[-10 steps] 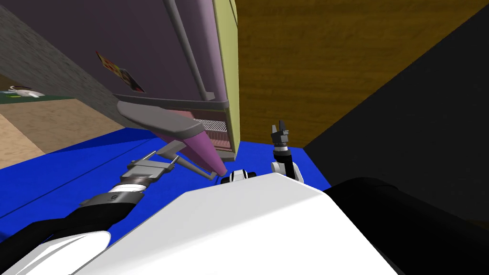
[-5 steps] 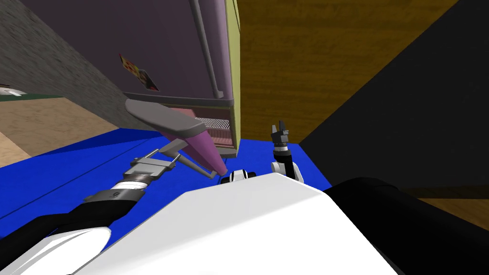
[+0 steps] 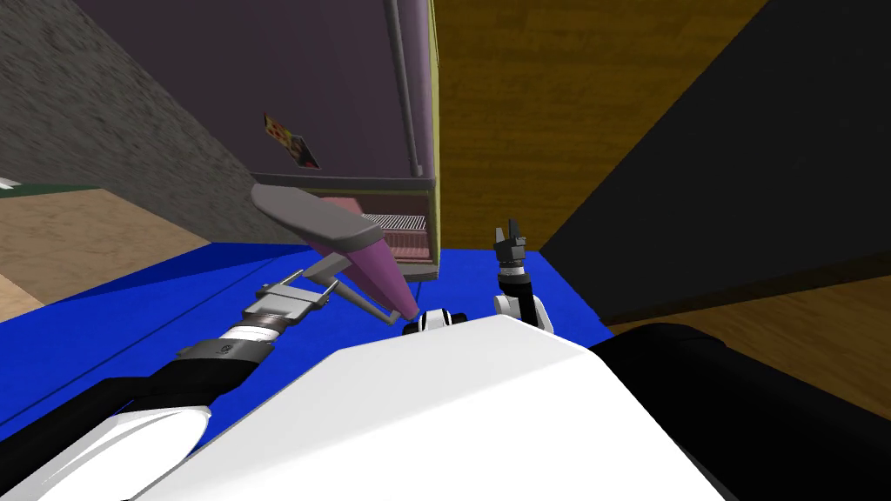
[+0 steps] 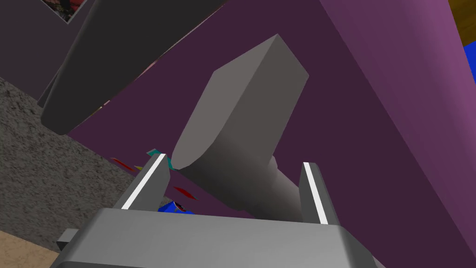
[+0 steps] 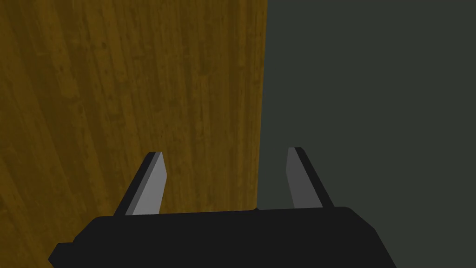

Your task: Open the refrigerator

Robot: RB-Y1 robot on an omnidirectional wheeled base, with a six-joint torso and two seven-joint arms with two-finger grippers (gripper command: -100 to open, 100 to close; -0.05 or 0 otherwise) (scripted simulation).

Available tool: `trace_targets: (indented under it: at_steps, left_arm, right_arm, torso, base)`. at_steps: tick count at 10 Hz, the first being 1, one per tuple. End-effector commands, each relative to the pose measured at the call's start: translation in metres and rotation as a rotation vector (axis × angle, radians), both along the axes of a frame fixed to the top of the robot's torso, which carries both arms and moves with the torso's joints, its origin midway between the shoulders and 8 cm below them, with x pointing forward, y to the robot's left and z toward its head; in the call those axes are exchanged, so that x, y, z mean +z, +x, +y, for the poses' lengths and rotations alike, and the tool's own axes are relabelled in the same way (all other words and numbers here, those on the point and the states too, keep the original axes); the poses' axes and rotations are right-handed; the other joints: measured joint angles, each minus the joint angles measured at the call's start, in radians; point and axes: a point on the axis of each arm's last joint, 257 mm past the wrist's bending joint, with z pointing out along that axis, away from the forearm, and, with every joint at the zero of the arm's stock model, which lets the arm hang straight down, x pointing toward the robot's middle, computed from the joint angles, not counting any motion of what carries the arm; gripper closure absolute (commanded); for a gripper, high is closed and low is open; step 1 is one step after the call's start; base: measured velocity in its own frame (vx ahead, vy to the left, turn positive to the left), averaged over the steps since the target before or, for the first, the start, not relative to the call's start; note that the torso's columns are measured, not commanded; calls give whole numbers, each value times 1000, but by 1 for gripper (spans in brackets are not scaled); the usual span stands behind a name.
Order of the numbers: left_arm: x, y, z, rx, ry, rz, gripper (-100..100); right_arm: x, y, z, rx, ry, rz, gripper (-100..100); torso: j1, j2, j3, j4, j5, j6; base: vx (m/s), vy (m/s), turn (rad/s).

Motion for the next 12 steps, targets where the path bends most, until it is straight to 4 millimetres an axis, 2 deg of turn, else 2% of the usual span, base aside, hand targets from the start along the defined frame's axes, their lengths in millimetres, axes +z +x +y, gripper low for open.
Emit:
trace_targets:
  at_steps: [1, 5, 9, 11, 12]
  left_arm:
    - [7, 5, -6, -25, 8, -18, 100]
    - [6, 9, -22, -84, 8, -13, 100]
    - [5, 11, -32, -122, 8, -8, 100]
    - [6, 13, -38, -138, 8, -12, 100]
    - [6, 13, -38, -138, 8, -12, 100]
  right_arm:
    - [0, 0, 0, 0, 0, 0, 0]
    - [0, 0, 0, 0, 0, 0, 0]
    - [0, 0, 0, 0, 0, 0, 0]
    - [0, 0, 0, 0, 0, 0, 0]
    - [0, 0, 0, 0, 0, 0, 0]
  torso:
    - [-7, -5, -3, -1, -2, 0]
    - [-10, -4, -2, -1, -3, 1]
    - [-9, 0, 1, -2, -1, 1]
    - [-19, 1, 3, -3, -1, -1]
    - [-13, 1, 2, -2, -2, 1]
  base:
    - [-185, 322, -91]
    - [-244, 309, -140]
    - [-188, 283, -129]
    - [-84, 162, -70]
    - [-74, 232, -92]
